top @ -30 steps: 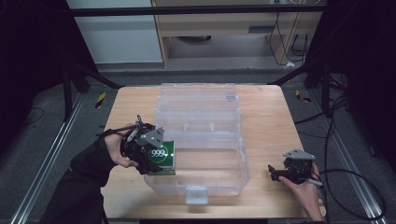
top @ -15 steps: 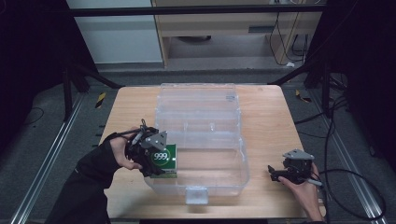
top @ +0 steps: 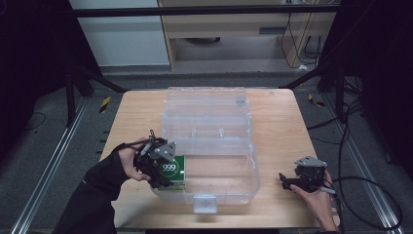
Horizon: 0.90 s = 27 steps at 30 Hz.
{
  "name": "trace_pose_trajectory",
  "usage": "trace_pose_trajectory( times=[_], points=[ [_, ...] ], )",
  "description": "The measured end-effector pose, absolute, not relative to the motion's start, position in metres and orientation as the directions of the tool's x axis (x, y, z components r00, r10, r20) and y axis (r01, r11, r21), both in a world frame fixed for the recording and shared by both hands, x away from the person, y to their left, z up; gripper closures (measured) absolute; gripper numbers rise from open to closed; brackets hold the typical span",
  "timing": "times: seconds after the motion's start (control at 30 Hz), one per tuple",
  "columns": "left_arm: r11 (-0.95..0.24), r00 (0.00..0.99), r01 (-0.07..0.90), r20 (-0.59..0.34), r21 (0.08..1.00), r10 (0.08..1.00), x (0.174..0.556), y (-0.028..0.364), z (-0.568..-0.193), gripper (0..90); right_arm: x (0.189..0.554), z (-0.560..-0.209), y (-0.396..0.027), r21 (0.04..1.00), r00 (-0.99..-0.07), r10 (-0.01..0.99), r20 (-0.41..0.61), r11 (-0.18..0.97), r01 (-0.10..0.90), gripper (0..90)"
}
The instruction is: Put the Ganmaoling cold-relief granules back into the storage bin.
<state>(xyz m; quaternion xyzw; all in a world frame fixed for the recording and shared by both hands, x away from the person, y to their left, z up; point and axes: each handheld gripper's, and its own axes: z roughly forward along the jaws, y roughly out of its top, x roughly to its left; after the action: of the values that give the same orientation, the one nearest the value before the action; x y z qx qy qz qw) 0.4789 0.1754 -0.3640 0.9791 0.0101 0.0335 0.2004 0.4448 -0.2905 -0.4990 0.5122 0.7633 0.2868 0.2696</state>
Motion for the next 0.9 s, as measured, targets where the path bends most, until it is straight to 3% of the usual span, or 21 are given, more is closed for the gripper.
trace_pose_trajectory(
  times=[0.9],
  points=[
    [-0.929,0.998,0.043,0.03,0.368,0.058,0.481,0.173,-0.395,14.3,0.445,-0.5,-0.29,0.706,-0.335,0.935,-0.118,0.316,0.633,0.5]
  ],
)
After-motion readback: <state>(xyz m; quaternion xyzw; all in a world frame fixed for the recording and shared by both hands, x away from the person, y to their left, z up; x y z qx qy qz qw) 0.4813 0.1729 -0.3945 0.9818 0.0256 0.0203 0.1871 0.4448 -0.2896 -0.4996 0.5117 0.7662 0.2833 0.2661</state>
